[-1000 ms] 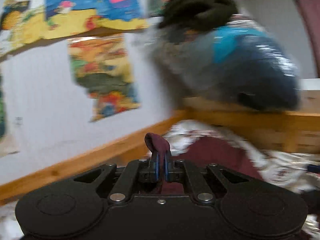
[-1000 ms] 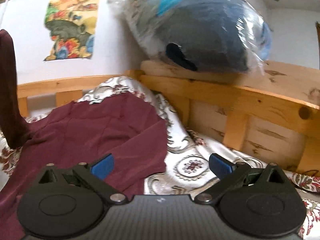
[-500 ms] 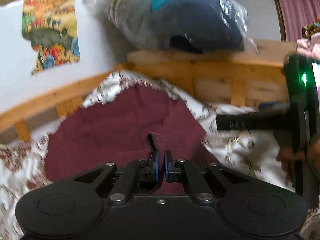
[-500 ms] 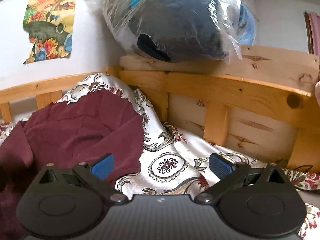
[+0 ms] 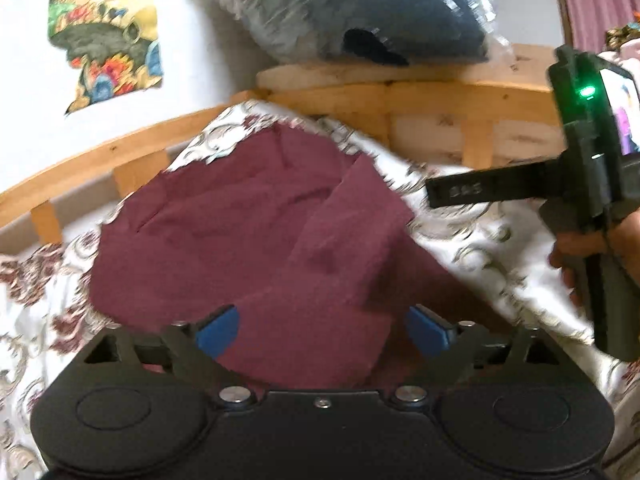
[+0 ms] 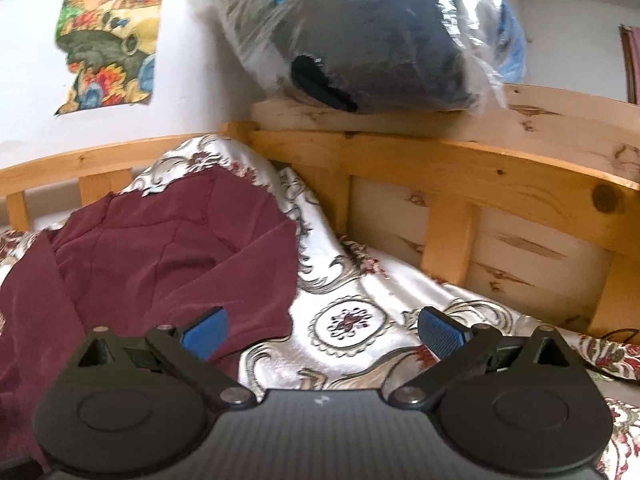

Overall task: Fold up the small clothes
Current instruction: 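Carry the sleeve across the shirt body with the left gripper and release, then grasp the shirt hem with the left gripper while the right gripper grasps the hem too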

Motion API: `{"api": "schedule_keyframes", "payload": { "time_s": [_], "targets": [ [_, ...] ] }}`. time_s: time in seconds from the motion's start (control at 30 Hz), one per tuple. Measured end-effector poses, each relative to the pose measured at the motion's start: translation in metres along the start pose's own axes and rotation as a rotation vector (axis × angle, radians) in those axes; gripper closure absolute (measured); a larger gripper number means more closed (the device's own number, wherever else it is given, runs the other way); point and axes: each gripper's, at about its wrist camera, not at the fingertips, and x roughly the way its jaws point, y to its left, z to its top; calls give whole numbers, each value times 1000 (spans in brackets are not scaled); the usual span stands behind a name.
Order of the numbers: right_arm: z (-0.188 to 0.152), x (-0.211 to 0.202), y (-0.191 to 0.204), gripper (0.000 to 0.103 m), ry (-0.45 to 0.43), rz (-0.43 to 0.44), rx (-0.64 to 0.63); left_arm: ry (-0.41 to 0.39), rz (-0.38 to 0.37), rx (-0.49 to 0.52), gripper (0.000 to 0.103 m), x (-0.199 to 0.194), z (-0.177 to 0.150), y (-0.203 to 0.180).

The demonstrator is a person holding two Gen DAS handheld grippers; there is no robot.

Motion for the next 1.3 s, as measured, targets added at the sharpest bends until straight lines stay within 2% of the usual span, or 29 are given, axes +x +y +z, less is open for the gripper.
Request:
{"api": "schedule_keyframes", "payload": {
  "time_s": [0.1,0.2,0.3,0.4,0.47,0.57,0.6,0.63,0.77,0.87,1.0,1.1,1.2,1.3],
  "targets": [
    [-4,-1,14,0,1,52,-30,59,18,-17,8,-2,-7,18],
    [-8,-6,33,0,0,122,-80,115,-6,-24,8,-10,-17,36],
    [-11,-11,54,0,3,232,-145,139,-1,-10,5,-21,-27,50],
    [-21,-9,76,0,31,296,-230,157,30,-5,2,-30,-37,60],
    [-32,-3,96,0,61,270,-354,184,63,-13,2,-33,-44,65],
    [-55,10,120,0,94,147,-593,198,108,0,2,-39,-53,68],
    [-61,12,122,0,98,135,-637,196,116,14,2,-42,-57,70],
    [-63,12,121,0,96,141,-639,197,121,24,2,-44,-59,71],
    [-53,7,105,0,118,174,-515,217,116,43,1,-53,-68,83],
    [-42,4,87,0,152,145,-449,240,128,107,1,-57,-78,91],
    [-31,-21,63,0,170,109,-362,289,217,243,1,-51,-94,93],
    [-38,-39,48,0,197,111,-340,287,227,315,1,-47,-101,93],
    [-53,-54,37,0,235,125,-394,266,237,386,0,-41,-102,89],
    [-52,-61,25,0,241,76,-359,270,263,413,2,-31,-99,87]
  ]
}}
